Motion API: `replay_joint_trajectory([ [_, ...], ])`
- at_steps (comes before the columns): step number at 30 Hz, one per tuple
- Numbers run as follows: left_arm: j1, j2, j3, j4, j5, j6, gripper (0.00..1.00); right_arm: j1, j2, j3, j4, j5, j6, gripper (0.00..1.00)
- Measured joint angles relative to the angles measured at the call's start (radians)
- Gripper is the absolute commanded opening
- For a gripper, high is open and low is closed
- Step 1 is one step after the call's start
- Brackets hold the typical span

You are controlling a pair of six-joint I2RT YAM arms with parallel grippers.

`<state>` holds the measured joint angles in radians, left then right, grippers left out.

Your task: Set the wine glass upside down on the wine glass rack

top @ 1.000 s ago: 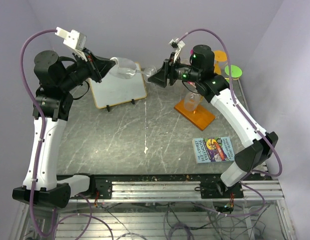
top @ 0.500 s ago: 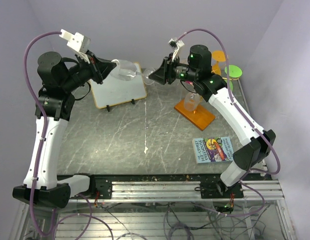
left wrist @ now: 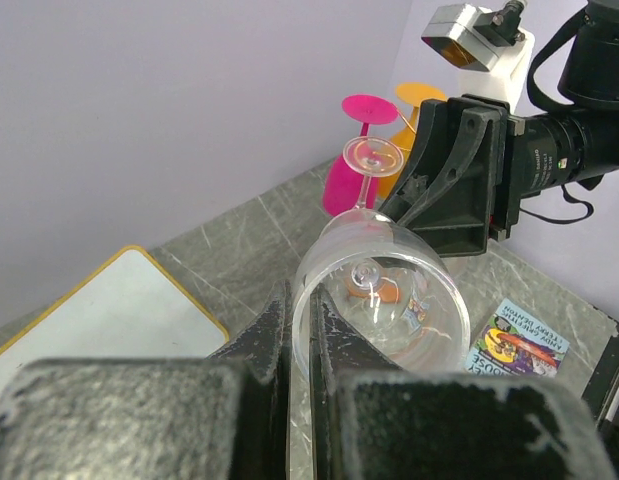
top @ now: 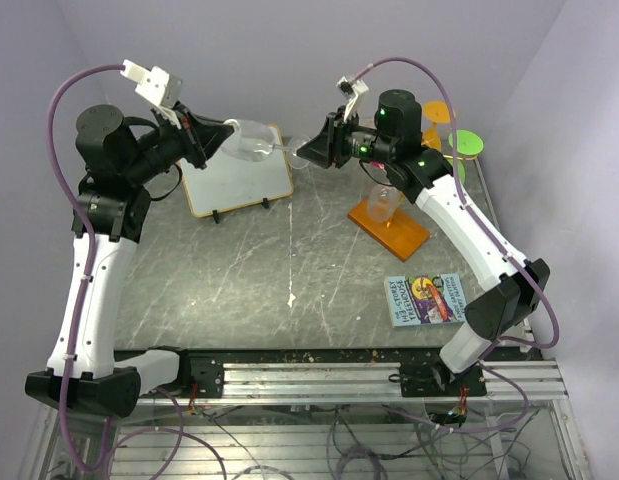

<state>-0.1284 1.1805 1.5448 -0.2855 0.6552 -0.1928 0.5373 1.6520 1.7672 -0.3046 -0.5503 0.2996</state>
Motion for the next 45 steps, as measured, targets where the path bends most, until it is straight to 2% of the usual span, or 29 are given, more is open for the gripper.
replay_joint_trajectory([
  [4, 0.0, -0.002, -0.011, 0.008, 0.003, 0.013, 0.07, 0.0, 0.003, 0.0, 0.003, -0.011, 0.011, 0.23],
  [10, 0.0, -0.01, -0.018, 0.008, 0.005, 0.046, 0.07, -0.002, 0.014, 0.0, 0.008, -0.011, 0.034, 0.0],
  [13, -0.002, -0.017, -0.024, 0.008, 0.007, 0.061, 0.11, -0.003, 0.014, 0.003, 0.007, -0.01, 0.032, 0.0],
  [19, -0.004, -0.041, -0.056, 0.01, 0.024, 0.104, 0.35, -0.008, 0.014, 0.042, -0.021, 0.022, -0.021, 0.0],
  [23, -0.005, -0.065, -0.105, 0.018, 0.06, 0.107, 0.42, -0.027, 0.013, 0.071, -0.03, 0.035, -0.055, 0.0],
  [27, -0.005, -0.074, -0.149, 0.027, 0.08, 0.107, 0.46, -0.059, 0.01, 0.079, -0.042, 0.032, -0.078, 0.0],
  [39, -0.006, -0.11, -0.17, 0.025, 0.087, 0.142, 0.47, -0.147, -0.02, 0.079, -0.068, 0.023, -0.113, 0.0],
  [45, -0.006, -0.127, -0.17, -0.012, 0.063, 0.183, 0.51, -0.17, -0.074, 0.079, -0.081, 0.018, -0.192, 0.0],
])
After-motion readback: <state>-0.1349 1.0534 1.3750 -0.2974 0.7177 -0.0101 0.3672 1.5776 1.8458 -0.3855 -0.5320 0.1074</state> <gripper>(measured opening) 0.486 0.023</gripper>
